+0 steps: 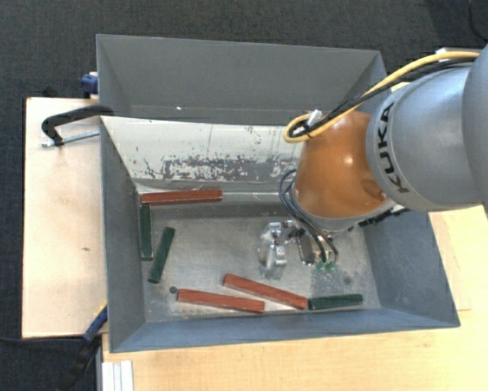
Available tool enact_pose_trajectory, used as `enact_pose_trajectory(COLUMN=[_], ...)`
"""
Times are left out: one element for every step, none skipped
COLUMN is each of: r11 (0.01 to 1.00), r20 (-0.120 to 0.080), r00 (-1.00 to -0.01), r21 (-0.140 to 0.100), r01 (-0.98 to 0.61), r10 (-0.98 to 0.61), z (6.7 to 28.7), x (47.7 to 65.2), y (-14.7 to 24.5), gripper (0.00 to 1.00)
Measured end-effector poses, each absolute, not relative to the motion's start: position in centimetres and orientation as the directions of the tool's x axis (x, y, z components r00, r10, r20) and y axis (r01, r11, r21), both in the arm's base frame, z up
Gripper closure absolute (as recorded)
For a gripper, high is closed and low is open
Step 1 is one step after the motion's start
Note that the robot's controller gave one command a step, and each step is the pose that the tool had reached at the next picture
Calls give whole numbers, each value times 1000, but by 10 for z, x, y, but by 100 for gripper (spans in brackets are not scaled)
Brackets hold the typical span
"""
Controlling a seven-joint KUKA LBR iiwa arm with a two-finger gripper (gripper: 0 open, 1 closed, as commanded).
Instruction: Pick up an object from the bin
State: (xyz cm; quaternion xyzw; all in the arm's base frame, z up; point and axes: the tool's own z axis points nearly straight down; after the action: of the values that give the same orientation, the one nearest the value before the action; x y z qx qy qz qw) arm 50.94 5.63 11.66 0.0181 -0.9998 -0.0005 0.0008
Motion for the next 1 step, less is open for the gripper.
enact_pose_trajectory(r11=[999], r20=[-2], r00=[-999], r21=[2], r01=[-33], r10=[-33], z=[177], x=[528], y=[56], gripper=[100])
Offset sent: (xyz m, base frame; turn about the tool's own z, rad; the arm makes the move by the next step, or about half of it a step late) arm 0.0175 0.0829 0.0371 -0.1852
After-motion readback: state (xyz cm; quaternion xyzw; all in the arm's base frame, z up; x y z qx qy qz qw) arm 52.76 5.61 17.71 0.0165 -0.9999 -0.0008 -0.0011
